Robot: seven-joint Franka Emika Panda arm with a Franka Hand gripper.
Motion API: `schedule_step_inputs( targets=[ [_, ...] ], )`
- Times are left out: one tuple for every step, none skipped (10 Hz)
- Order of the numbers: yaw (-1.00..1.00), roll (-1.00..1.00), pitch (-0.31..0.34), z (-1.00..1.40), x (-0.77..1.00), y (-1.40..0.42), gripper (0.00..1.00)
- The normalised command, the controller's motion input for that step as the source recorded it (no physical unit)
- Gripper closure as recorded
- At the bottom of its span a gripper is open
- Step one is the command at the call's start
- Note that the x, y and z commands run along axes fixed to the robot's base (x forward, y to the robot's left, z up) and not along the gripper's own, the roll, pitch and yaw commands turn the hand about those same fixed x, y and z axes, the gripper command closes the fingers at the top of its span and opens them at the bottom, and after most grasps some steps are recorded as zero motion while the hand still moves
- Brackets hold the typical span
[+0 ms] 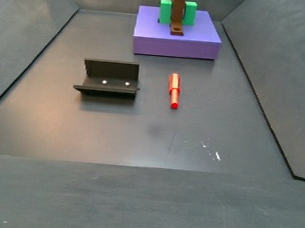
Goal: Pick up the blue object. Move up. Move to above the board. Insert the blue object.
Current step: Insert the blue object.
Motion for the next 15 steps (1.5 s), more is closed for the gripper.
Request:
schedule_step_inputs(
  targets=[
    [-0.05, -0.03, -0.050, -0.22, 0.00, -0.15, 1.00],
    [0.00, 0.00, -0.079, -0.41, 0.00, -0.31, 1.00],
    [0.00, -0.06, -0.091, -0.48, 0.00, -0.42, 1.00],
    [0.00, -0.15, -0.070, -0.42, 0.00, -0.49, 1.00],
    [0.03, -0.20, -0.066, -0.39, 0.00, -0.51, 1.00],
    [0.09, -0.24, -0.047, -0.34, 0.00, -0.48, 1.00],
    [0.10, -0.26, -0.043, -0.31, 0.00, -0.46, 1.00],
    [0.07, -0.19, -0.069, -0.38, 0.00, -0.45, 1.00],
    [0.39, 0.01, -0.027, -0.31, 0.18, -0.57, 1.00],
    [0.45, 0.16, -0.054, -0.34, 0.18, -0.48, 1.00],
    [0.43, 0.23, -0.080, -0.46, 0.12, -0.44, 1.00],
    [0.22, 0.23, -0.041, -0.41, 0.13, -0.26, 1.00],
    [0.14, 0.24, -0.043, -0.43, 0.00, -0.14, 1.00],
    [0.13, 0.24, -0.067, -0.48, 0.00, -0.12, 1.00],
    [0.00, 0.17, -0.087, -0.51, -0.03, -0.11, 1.00]
  ],
)
